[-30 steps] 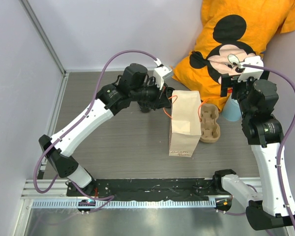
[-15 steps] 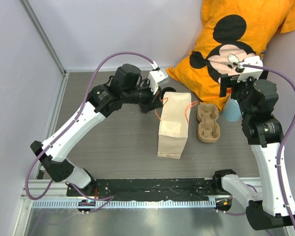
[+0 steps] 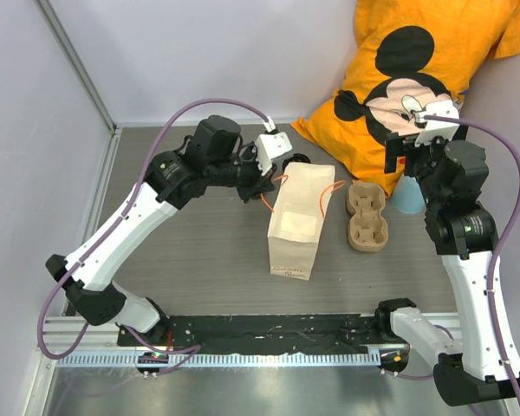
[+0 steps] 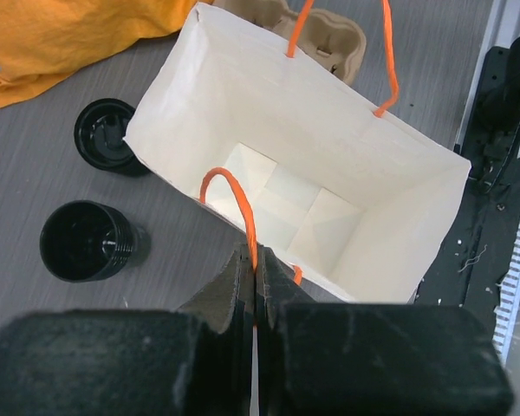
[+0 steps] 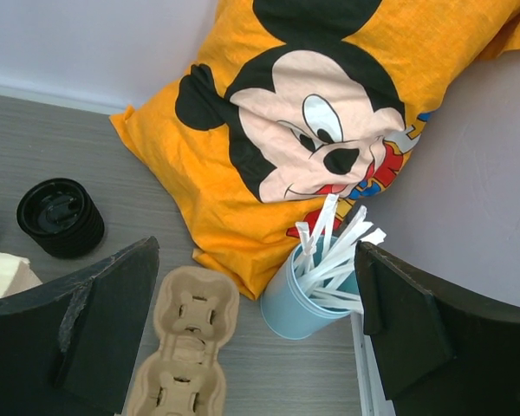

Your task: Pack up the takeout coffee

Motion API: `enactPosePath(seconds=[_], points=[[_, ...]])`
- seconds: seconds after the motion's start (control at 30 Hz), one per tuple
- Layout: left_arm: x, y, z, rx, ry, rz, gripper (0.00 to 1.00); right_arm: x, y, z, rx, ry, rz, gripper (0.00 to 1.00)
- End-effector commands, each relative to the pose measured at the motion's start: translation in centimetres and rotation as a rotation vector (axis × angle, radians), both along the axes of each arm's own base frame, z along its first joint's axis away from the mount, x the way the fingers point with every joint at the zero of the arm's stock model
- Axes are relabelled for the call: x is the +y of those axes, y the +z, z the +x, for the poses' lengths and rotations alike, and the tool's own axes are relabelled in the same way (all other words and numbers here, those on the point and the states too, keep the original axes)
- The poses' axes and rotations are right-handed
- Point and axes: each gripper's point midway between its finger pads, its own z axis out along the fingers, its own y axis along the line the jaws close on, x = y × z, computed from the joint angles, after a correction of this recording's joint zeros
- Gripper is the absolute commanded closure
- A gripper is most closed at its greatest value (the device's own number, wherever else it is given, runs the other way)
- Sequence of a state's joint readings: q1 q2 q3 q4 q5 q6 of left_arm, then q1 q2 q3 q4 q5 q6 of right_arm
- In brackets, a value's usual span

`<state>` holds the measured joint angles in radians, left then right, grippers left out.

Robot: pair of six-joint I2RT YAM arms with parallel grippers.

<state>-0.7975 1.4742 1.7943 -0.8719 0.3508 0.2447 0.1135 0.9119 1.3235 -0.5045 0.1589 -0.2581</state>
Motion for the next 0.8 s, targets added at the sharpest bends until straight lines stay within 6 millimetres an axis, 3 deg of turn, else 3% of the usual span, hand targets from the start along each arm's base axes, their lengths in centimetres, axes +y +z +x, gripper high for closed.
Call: enactPosePath(seconds=[0.0, 0.27, 0.5, 0.6, 0.77], points=[[2.1, 1.6, -0.2, -0.090, -0.007, 0.009, 0.99, -0.2, -1.8, 0.7, 0.040, 0.002, -0.037, 0.02], [4.4, 3.2, 0.9, -0.140, 0.027, 0.007, 0.99, 1.0, -9.0, 2.5, 0.262, 0.110, -0.147, 0.04], [6.2, 2.5, 1.8, -0.151, 0.046, 0.053, 0.98, 1.1, -16.3, 1.8, 0.474, 0.264, -0.381, 0.02], [6.9, 2.3, 2.5, -0.151, 0.070, 0.063, 0.97, 1.4, -18.5, 1.5, 0.518, 0.348, -0.471, 0.02], [7.9, 2.7, 3.1, -0.157, 0.096, 0.049, 0.96, 1.4, -20.7, 1.6, 0.558, 0.448, -0.564, 0.03]])
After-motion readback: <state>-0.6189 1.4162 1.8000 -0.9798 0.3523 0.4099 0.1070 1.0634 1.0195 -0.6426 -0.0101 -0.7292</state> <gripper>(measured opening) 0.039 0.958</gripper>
